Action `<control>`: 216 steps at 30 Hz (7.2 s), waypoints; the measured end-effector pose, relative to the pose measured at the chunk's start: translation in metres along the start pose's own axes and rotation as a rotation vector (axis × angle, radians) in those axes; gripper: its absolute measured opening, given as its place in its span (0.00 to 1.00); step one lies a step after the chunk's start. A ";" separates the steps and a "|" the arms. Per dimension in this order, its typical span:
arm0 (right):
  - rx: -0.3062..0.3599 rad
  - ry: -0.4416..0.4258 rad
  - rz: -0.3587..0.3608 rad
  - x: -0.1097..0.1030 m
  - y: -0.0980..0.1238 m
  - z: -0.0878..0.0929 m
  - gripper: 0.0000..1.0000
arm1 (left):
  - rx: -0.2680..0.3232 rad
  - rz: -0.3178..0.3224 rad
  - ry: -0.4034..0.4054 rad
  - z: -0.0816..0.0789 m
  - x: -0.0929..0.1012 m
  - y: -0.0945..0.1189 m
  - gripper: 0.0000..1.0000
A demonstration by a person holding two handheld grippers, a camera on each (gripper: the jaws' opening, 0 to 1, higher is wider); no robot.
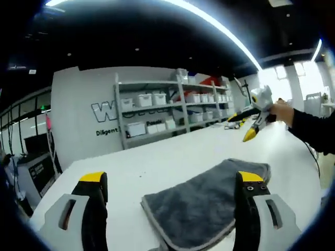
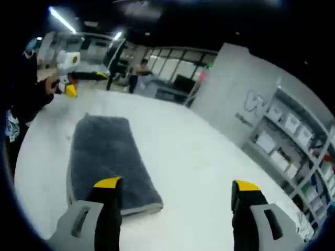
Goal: Open the folded towel by lifting each exposed corner and separating the folded layers until the towel lies flat within the target outline without major curled edges
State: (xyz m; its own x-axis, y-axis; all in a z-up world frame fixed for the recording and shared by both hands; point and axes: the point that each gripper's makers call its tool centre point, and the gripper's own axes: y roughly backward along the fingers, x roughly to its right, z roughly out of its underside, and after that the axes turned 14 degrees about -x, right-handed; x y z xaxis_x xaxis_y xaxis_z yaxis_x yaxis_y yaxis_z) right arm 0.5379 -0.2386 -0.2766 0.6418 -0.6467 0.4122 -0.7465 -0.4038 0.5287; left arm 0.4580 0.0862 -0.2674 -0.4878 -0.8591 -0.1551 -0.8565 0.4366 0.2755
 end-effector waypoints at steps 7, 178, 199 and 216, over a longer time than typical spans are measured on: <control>0.130 -0.124 0.083 -0.004 0.036 -0.025 0.99 | 0.017 0.013 0.031 -0.009 -0.023 0.025 1.00; 0.057 -0.507 0.245 0.000 0.054 0.019 0.99 | -0.285 0.140 0.131 0.021 -0.106 -0.053 0.89; 0.035 -0.534 0.223 -0.009 0.046 0.027 0.94 | -0.325 0.176 0.145 0.037 -0.100 -0.066 0.82; 0.013 -0.559 0.179 -0.021 0.032 0.039 0.85 | -0.392 0.226 0.161 0.059 -0.084 -0.081 0.74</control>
State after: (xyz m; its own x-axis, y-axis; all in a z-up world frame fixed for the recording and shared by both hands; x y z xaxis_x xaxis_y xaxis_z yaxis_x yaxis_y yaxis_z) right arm 0.4936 -0.2637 -0.2972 0.3181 -0.9473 0.0388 -0.8392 -0.2623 0.4764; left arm 0.5589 0.1385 -0.3323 -0.5953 -0.7984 0.0902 -0.5887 0.5098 0.6274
